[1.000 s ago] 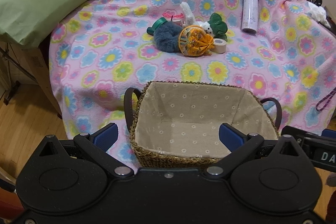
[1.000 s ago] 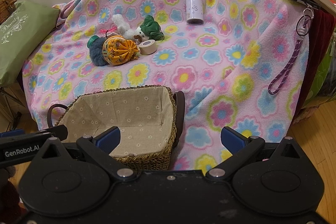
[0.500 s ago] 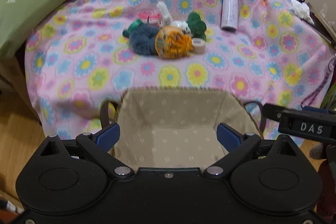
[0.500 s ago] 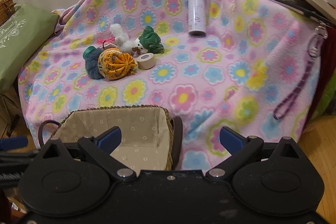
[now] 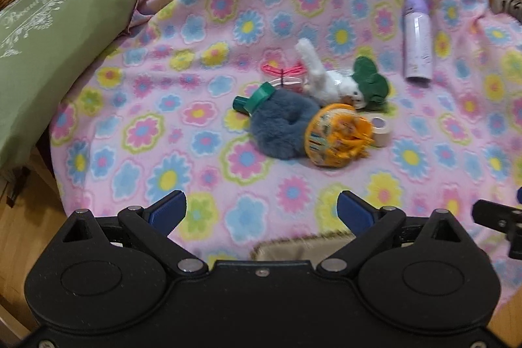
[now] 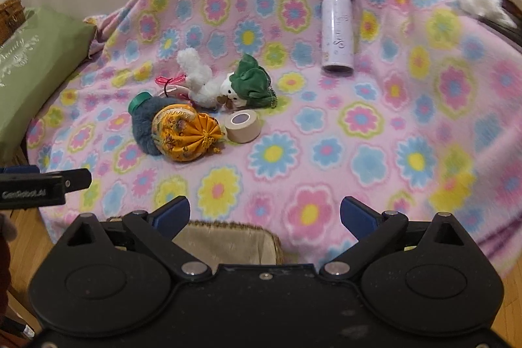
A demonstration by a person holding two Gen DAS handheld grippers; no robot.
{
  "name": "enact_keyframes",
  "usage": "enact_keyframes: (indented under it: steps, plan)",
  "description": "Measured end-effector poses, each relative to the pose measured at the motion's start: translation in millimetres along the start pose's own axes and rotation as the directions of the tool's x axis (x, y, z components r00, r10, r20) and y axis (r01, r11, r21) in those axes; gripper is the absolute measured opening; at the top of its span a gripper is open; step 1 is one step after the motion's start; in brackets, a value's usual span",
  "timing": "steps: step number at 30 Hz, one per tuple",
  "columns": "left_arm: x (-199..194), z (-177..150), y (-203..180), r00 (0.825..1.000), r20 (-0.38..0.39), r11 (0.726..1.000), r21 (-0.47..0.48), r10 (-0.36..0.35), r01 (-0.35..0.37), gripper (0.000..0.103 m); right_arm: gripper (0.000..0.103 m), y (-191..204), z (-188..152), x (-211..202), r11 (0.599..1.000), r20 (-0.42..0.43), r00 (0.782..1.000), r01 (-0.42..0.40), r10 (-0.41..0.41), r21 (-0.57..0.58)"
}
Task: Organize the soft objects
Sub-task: 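Grasp the yellow embroidered pouch with the left gripper while the right gripper moves toward the green plush doll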
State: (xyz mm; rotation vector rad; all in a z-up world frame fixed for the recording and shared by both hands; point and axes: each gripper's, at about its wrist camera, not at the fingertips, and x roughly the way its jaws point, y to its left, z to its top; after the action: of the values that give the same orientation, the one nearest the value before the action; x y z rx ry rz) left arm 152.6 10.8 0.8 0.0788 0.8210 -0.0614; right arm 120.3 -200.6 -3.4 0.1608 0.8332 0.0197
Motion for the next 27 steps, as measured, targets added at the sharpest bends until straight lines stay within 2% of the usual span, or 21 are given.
enact_keyframes:
  steps: [5, 11, 17, 24, 27]
  plan:
    - [35.5, 16.6, -0.9, 1.000, -0.029, 0.999, 0.040, 0.007, -0.005, 0.096, 0.098, -0.9, 27.5, 37.1, 0.999, -0.021, 0.999, 0.029, -0.030, -0.028]
    - [61.5, 25.5, -15.2, 0.996, -0.048, 0.993, 0.093, -0.075, 0.079, 0.096, 0.095, -5.6, 52.7, 84.5, 0.998, -0.048, 0.997, 0.055, -0.057, -0.041]
    - [74.0, 34.1, -44.0, 0.985, -0.030, 0.972, 0.158, -0.169, 0.172, 0.097, 0.095, -15.7, 61.7, 102.9, 0.998, -0.051, 0.996, 0.070, -0.070, -0.004]
    - [104.6, 50.4, -70.2, 0.975, -0.061, 0.968, 0.127, -0.212, 0.218, 0.096, 0.094, -28.9, 63.5, 113.6, 0.995, -0.036, 0.994, 0.102, -0.101, 0.021]
    - [117.9, 52.0, -73.0, 0.971, -0.089, 0.969, 0.090, -0.223, 0.231, 0.096, 0.094, -38.3, 64.4, 121.2, 0.995, -0.049, 0.995, 0.088, -0.086, 0.048]
